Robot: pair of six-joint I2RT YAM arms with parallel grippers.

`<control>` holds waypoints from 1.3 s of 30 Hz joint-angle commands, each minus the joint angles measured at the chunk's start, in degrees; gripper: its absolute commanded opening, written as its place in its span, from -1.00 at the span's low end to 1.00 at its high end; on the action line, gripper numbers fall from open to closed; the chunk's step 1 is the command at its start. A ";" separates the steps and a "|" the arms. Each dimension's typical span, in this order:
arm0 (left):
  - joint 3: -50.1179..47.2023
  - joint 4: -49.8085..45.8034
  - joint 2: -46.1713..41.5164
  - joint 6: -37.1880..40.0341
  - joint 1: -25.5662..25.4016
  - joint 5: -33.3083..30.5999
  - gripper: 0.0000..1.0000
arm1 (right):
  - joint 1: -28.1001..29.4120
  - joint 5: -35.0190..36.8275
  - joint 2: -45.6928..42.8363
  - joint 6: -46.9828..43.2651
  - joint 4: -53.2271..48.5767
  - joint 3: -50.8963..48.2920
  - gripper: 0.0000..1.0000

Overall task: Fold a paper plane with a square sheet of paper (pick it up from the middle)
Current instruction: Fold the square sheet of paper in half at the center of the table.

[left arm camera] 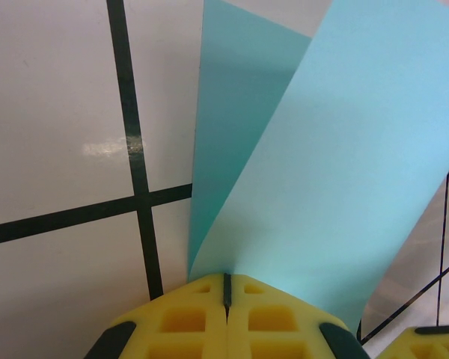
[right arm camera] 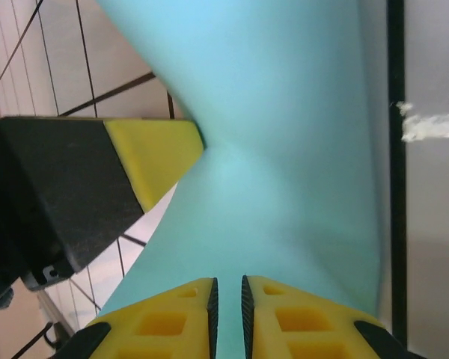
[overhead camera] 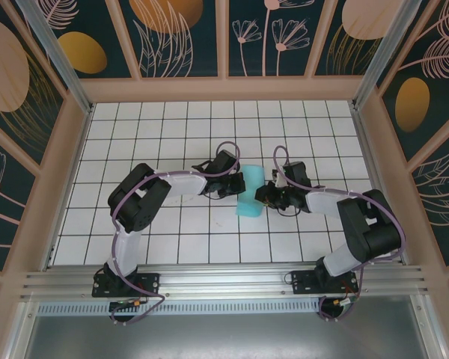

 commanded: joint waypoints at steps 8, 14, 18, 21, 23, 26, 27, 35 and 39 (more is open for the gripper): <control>-1.24 -3.23 2.66 1.26 -0.42 -1.79 -1.00 | -0.71 -0.45 4.00 -1.16 1.68 -4.47 -0.59; -1.42 -3.24 2.47 1.35 -0.46 -1.84 -1.00 | -0.57 -4.39 -2.00 -0.93 1.72 -4.20 -0.59; -1.16 -3.32 2.59 1.45 -0.46 -1.57 -1.00 | -0.58 -6.62 -5.45 -0.37 2.48 -5.32 -0.59; -1.02 -3.33 2.46 1.37 -0.46 -1.71 -1.00 | -0.54 -8.34 -4.13 -1.80 2.37 -6.19 -0.58; -0.98 -3.33 2.47 1.33 -0.46 -1.59 -1.00 | -0.46 -8.90 -2.27 -2.66 2.17 -6.52 -0.58; -0.90 -3.52 2.55 1.44 -0.42 -1.68 -1.00 | -0.53 -6.68 0.32 -4.06 -0.19 -6.40 -0.58; -0.89 -3.50 2.58 1.40 -0.46 -1.69 -1.00 | -0.54 -6.06 0.94 -4.32 -0.69 -6.36 -0.58; -0.84 -3.58 2.52 1.37 -0.46 -1.78 -1.00 | -0.54 -6.20 -2.19 -5.42 -2.77 -5.34 -0.57; -0.98 -3.50 2.48 1.20 -0.41 -1.84 -1.00 | -0.07 -9.30 -5.14 -6.35 -2.80 -5.42 -0.54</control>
